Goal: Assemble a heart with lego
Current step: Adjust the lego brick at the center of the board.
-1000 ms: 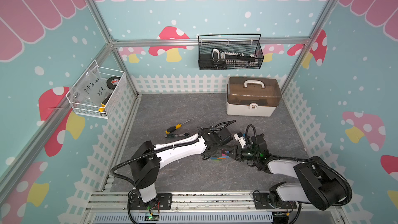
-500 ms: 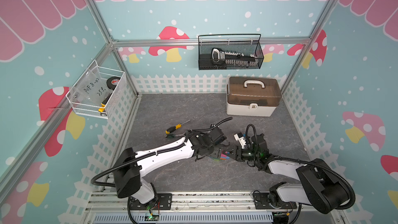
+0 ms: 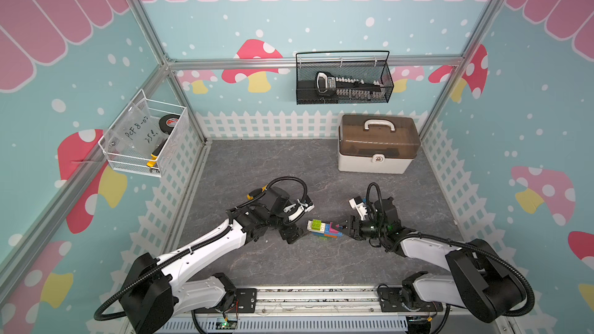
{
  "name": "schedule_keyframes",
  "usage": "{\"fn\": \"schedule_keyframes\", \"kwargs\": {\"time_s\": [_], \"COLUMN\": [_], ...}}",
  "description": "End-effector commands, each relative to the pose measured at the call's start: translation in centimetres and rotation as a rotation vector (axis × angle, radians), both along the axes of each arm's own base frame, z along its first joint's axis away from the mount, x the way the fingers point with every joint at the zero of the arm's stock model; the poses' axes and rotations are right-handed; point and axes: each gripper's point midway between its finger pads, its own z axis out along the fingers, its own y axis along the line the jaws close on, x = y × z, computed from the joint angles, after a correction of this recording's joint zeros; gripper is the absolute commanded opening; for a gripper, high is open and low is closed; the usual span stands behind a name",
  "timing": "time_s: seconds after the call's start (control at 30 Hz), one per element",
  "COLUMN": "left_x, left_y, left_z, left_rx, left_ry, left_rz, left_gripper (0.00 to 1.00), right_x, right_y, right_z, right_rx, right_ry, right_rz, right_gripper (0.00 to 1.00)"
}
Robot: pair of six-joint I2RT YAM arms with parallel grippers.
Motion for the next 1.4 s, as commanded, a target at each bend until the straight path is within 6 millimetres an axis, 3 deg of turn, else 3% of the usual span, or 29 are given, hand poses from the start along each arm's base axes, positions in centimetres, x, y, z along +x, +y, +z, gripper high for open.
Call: {"fn": "schedule_keyframes", "kwargs": {"time_s": [0.0,0.2,0.33,0.47,0.7,0.8,1.07,1.37], "left_x": [-0.4,0.5,1.2,1.1,-0.3,-0.4,-0.8,-0.1], "left_y": [-1.9,-3.4,-5.0,-6.3,-6.6,-6.8,-7.0,-7.2], "left_z": [0.2,-1.6,-2.2,-2.5,-3.6,-3.9,-5.0,-3.4], "left_rx": [-0.03,-0.054,-0.088,-0.134,-0.148,-0.148,-0.113,-0.154], "left_ry": [-0.121,-0.088,-0.048,0.021,0.084,0.092,0.113,0.127], "left_rz": [-0.312,-0.446,-0.492,-0.517,-0.56,-0.569,-0.584,-0.498], "left_gripper": [0.91,0.9,0.86,0.76,0.58,0.56,0.42,0.27], "right_x": [0.6,0.6,0.6,0.8,1.0,1.1,1.1,1.0], "right_y": [-0.2,-1.4,-2.7,-3.4,-4.0,-4.2,-4.5,-4.9], "right_z": [1.7,4.1,4.1,3.7,3.5,3.4,3.3,3.5], "right_rx": [-0.011,-0.068,-0.106,-0.127,-0.161,-0.162,-0.169,-0.174], "right_ry": [-0.069,-0.172,-0.173,-0.146,-0.138,-0.134,-0.13,-0.136], "right_rz": [0.003,0.018,-0.001,-0.016,-0.019,-0.025,-0.029,-0.037], "right_gripper": [0.82,0.9,0.9,0.9,0.9,0.89,0.89,0.89]}}
